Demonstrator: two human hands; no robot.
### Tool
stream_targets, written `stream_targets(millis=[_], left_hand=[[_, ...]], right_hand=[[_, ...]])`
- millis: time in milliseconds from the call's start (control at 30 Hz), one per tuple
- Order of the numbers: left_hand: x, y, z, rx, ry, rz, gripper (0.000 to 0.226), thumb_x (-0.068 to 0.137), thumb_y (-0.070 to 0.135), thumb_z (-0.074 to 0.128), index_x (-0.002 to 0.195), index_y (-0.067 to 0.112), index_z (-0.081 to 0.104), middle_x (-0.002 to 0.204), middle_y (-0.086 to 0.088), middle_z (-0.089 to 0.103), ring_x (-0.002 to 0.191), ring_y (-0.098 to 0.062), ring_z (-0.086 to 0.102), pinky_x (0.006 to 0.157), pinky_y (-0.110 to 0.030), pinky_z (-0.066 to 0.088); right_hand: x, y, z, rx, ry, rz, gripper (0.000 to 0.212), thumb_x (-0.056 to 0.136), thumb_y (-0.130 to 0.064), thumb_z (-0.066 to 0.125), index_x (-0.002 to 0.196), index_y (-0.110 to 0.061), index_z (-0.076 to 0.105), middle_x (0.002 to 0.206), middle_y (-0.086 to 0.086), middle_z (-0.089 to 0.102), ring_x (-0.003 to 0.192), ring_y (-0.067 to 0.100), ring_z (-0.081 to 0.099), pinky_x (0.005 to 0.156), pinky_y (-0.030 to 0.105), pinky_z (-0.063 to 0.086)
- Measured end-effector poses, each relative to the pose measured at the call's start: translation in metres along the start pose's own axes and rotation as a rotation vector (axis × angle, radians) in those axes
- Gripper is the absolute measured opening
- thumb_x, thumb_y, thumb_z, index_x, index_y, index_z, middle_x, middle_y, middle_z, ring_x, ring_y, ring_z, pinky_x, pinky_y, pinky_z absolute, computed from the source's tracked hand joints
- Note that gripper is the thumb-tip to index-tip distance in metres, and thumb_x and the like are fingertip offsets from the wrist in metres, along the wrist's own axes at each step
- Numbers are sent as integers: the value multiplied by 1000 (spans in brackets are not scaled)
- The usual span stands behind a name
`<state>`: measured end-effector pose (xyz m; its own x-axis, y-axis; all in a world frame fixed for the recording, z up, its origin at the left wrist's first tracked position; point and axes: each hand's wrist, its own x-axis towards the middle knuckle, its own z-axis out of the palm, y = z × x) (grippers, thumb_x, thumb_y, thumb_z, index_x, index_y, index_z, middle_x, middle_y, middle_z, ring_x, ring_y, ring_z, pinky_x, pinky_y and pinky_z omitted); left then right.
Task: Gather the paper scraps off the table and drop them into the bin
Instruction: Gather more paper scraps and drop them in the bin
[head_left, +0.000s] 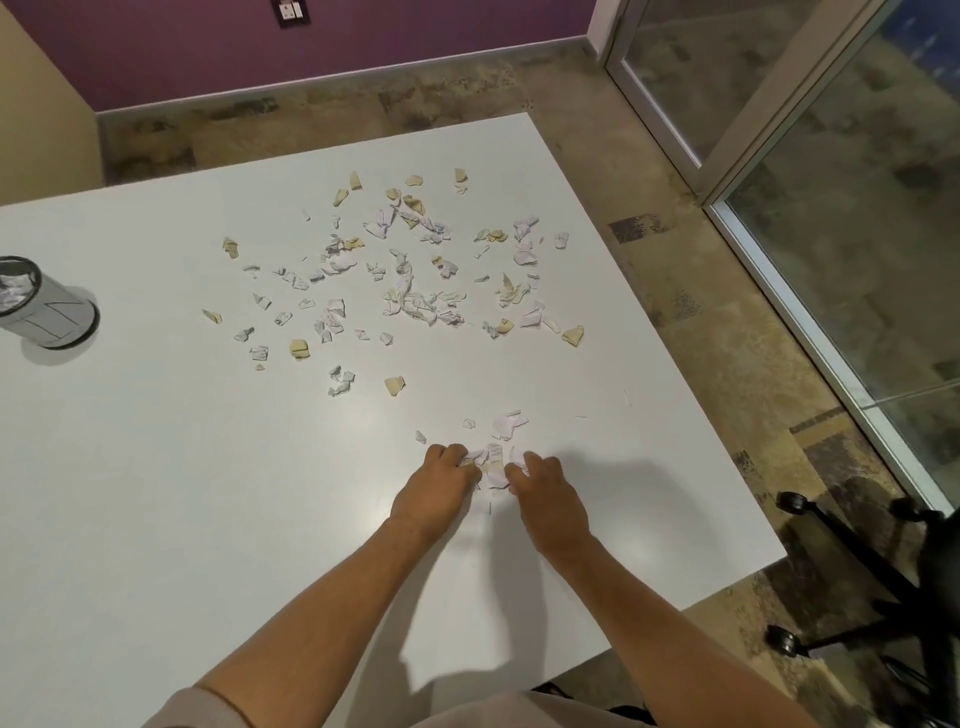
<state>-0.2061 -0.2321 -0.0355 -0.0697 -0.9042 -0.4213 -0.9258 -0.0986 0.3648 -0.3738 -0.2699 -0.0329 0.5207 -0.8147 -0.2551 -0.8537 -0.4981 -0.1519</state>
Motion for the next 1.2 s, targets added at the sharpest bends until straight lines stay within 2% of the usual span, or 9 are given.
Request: stream_targets(millis=[133, 300, 400, 500, 633, 733, 933, 1067, 1200], left_hand=[[0, -3, 0, -37, 33, -15, 28, 101, 18, 42, 119, 14, 63, 122, -1, 54, 119, -22, 44, 88, -37, 49], [-2, -7, -2, -181, 135, -40, 25, 91, 7, 47, 101, 8, 70, 101, -7, 64, 102, -27, 58, 81, -36, 49], [-6, -9, -4, -439, 242, -115, 29, 85, -6, 51, 95, 6, 76, 99, -8, 73, 100, -26, 65, 86, -34, 50], [-14, -16, -11, -695, 357, -254, 30, 83, -9, 55, 86, 11, 77, 76, 6, 73, 76, -13, 69, 71, -25, 50], [-22, -30, -28, -877, 464, -340, 20, 80, -4, 68, 80, 14, 78, 57, 18, 63, 45, 1, 52, 52, -7, 37], [-29, -46, -44, -972, 514, -402, 22, 78, -4, 72, 79, 17, 78, 63, 18, 68, 51, 4, 55, 55, -4, 38], [-56, -89, -71, -1195, 583, -554, 31, 77, -5, 72, 77, 26, 78, 76, 7, 76, 76, -11, 73, 73, -22, 55], [-78, -119, -88, -1283, 653, -621, 27, 76, -3, 74, 79, 24, 79, 81, 2, 77, 85, -19, 72, 83, -32, 55], [-95, -152, -110, -1305, 725, -654, 23, 76, -4, 75, 82, 19, 79, 86, -2, 77, 91, -24, 72, 90, -37, 54]], right_hand=[[1, -3, -10, -23, 62, -50, 37, 47, 6, 85, 73, -15, 68, 74, 3, 63, 64, 22, 62, 40, 22, 39], [9, 7, -5, 160, 28, -21, 22, 78, 8, 58, 80, -13, 63, 84, 6, 63, 77, 25, 56, 63, 29, 44], [9, 10, -5, 510, 134, 80, 9, 83, 4, 66, 83, -3, 71, 85, 8, 71, 77, 21, 63, 69, 28, 52], [13, 5, -14, 789, 218, 217, 5, 82, 0, 72, 84, -4, 76, 82, 5, 74, 71, 12, 65, 68, 6, 46], [26, -11, -27, 916, 150, 311, 25, 82, -14, 72, 59, -22, 65, 57, -8, 62, 57, 8, 54, 60, 18, 42], [35, -31, -36, 1037, 14, 288, 39, 88, -23, 65, 50, -16, 55, 52, 1, 58, 53, 16, 53, 61, 32, 44], [56, -81, -48, 1268, -47, 269, 8, 87, -23, 71, 81, -20, 76, 77, 0, 74, 71, 16, 70, 63, 25, 54], [74, -117, -57, 1332, -109, 209, 5, 87, -23, 72, 85, -22, 76, 82, 5, 75, 75, 23, 69, 67, 33, 55], [93, -157, -66, 1387, -153, 196, 4, 86, -25, 74, 86, -22, 76, 84, 7, 75, 76, 23, 69, 64, 28, 54]])
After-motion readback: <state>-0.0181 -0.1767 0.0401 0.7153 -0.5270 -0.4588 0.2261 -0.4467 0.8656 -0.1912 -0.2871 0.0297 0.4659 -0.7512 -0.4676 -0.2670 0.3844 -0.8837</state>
